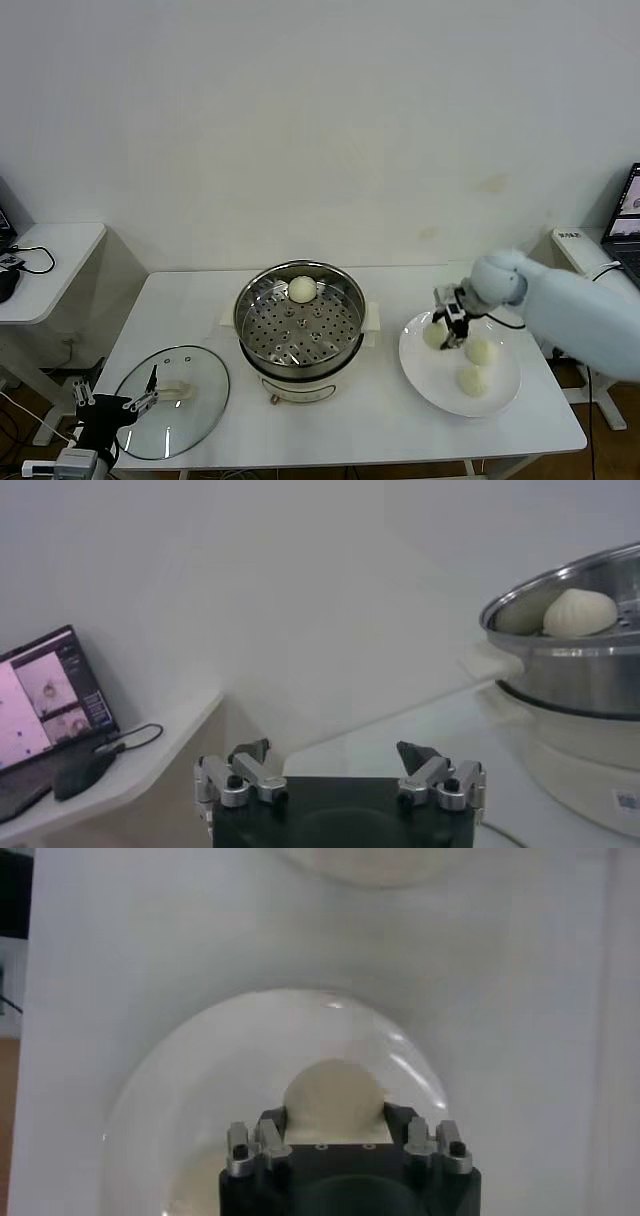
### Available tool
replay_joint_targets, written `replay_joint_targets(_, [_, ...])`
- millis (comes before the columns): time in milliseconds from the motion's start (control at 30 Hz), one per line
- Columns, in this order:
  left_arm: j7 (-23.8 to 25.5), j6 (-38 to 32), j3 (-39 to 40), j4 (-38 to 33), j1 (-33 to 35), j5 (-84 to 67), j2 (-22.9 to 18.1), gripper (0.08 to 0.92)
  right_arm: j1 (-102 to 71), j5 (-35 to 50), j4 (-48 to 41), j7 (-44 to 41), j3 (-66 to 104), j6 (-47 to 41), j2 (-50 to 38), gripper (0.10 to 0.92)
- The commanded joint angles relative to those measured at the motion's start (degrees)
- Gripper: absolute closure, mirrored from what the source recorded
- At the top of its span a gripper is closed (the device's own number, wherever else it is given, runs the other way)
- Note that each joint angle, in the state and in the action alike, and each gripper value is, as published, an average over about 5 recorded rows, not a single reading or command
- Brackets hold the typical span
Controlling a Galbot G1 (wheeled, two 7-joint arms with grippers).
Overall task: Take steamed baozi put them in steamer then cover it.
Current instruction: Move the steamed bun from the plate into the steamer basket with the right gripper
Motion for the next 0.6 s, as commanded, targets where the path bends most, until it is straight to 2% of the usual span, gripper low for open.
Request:
replay_joint_targets(33, [-0.03, -0.02, -0.04, -0.19, -0.02, -0.17, 0.11, 0.177, 20.45, 9.08, 2.12, -0.96, -7.9, -1.41, 1.37, 0.404])
replay_joint_targets(333, [-0.03, -0.02, -0.1, -0.06, -0.98, -0.32, 0.12, 0.177, 28.04, 19.96, 2.5, 3.17, -11.9, -7.01, 14.05, 0.397])
replay_joint_targets(600, [-0.02, -0.02, -1.33, 0.01, -1.04, -0.67, 0.17, 0.177, 24.67, 26.7, -2.77, 7.87, -12.41, -11.46, 29.15, 0.389])
